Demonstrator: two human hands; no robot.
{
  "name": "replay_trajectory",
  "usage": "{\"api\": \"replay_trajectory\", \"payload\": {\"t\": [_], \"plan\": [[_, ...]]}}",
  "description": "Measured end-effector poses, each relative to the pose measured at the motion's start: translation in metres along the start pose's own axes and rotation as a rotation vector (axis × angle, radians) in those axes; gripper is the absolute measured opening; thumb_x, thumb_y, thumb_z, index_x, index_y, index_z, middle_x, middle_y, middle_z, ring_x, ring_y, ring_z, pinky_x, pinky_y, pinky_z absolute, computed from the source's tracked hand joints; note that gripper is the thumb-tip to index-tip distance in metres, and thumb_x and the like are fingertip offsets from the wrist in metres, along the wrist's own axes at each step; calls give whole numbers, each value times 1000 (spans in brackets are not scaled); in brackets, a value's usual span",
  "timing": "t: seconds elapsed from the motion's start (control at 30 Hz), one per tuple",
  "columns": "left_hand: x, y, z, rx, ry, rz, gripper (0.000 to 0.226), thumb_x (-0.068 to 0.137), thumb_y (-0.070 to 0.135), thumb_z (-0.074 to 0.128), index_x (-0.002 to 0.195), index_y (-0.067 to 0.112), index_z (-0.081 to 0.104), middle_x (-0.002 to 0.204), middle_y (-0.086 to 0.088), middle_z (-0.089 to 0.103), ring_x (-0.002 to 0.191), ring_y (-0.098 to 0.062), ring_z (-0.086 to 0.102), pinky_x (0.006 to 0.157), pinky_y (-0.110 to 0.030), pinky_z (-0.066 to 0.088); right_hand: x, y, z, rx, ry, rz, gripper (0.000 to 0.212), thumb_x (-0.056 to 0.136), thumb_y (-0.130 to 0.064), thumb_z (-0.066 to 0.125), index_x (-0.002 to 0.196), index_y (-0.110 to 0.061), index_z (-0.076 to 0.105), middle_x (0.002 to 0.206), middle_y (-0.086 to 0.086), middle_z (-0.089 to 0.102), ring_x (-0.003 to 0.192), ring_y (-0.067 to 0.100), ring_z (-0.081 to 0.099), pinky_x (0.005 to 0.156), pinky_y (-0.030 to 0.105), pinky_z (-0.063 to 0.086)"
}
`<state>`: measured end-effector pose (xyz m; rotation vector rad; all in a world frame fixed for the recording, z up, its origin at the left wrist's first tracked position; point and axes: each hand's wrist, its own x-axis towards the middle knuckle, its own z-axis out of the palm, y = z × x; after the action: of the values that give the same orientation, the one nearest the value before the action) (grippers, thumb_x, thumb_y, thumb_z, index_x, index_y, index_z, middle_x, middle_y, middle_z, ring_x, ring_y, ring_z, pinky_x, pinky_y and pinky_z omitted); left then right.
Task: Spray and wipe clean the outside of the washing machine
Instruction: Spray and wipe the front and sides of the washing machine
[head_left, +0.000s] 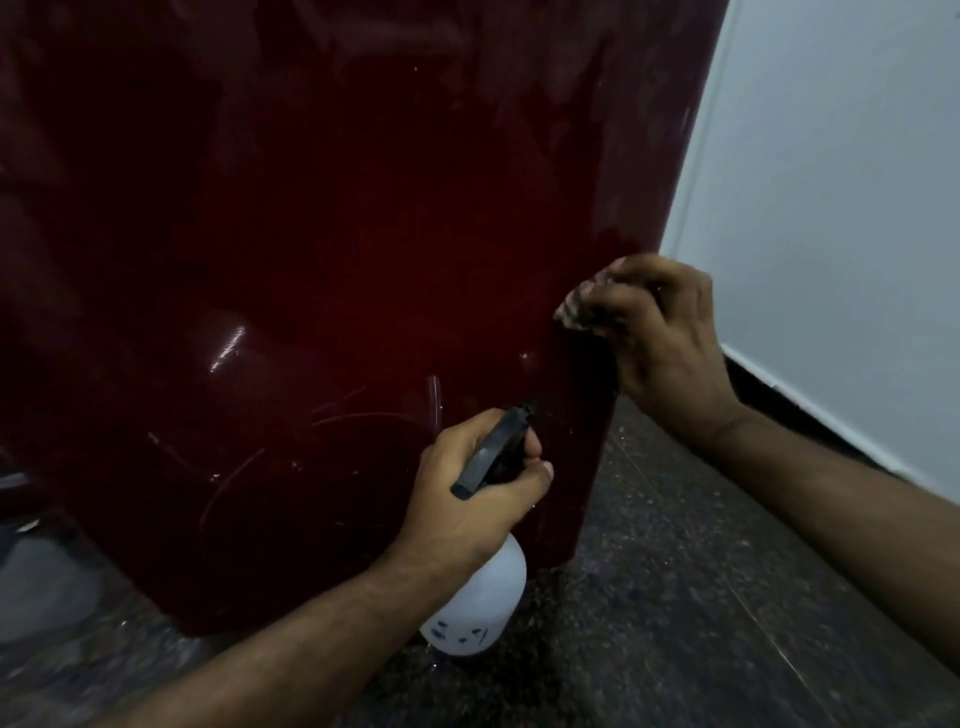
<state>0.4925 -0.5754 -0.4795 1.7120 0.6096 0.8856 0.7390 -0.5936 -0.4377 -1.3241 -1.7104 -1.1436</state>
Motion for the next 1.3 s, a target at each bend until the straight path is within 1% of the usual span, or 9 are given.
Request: {"api": "replay_trajectory", "payload": {"t": [0.07,0.23,0.47,0.57,0.77,0.87,1.0,1.17,1.3], "plan": [[-2,-3,-5,-25,2,-27,11,92,7,76,88,13,69,74,4,67,71,-15,66,61,-34,56,10,-16,11,79,-4,31,22,105,-17,56,125,-24,53,132,12,50,118,35,57,95,53,49],[-7,-2,-21,-44,23,-22,10,93,7,76,89,10,67,71,-4,63,59,-17,60,58,-33,55,-38,-31,24,3,-270,-428,36,100,-23,53,135,-26,49,139,4,43,125,28,47,94,45,43],[-17,-12,-42,-16,117,-30,14,95,6,71,84,8,63,64,-3,56,50,-18,53,51,-38,51,12,-60,23,135,10,81,32,96,-16,63,124,-27,52,133,1,42,118,31,45,94,48,39],[-25,-15,-54,2,189,-63,16,95,4,70,82,8,62,65,-4,53,53,-19,52,52,-37,50,20,-80,39,62,22,-22,32,98,-21,63,125,-31,51,136,-1,41,118,29,42,91,45,36],[-37,-13,-85,45,255,-59,16,93,1,69,80,8,62,64,-3,54,54,-19,51,51,-37,47,-27,-75,61,-45,-199,-563,38,99,-30,57,137,-29,54,143,8,43,125,31,44,94,45,37],[-41,-10,-95,46,270,-44,15,93,0,70,82,6,63,64,0,56,56,-16,53,49,-32,49,-8,-85,58,-79,-171,-469,38,98,-38,58,135,-30,58,142,8,44,123,31,44,92,45,38],[-36,-12,-105,14,321,-56,12,93,0,71,85,4,64,72,-7,59,64,-22,56,48,-31,51,24,-124,64,-8,-21,-230,27,104,-28,58,129,-32,65,140,3,54,122,29,43,92,43,36],[-40,-18,-114,23,318,-78,14,93,-2,69,83,5,64,73,-10,58,65,-26,54,46,-28,48,2,-106,67,-67,-169,-648,37,107,-19,45,141,-27,58,144,7,57,129,30,48,96,43,39],[-51,-26,-134,27,328,-79,13,93,-3,69,84,4,64,75,-13,57,68,-29,56,46,-28,49,7,-103,59,-108,-145,-536,34,106,-22,50,137,-31,60,143,5,51,124,29,47,94,45,37]]}}
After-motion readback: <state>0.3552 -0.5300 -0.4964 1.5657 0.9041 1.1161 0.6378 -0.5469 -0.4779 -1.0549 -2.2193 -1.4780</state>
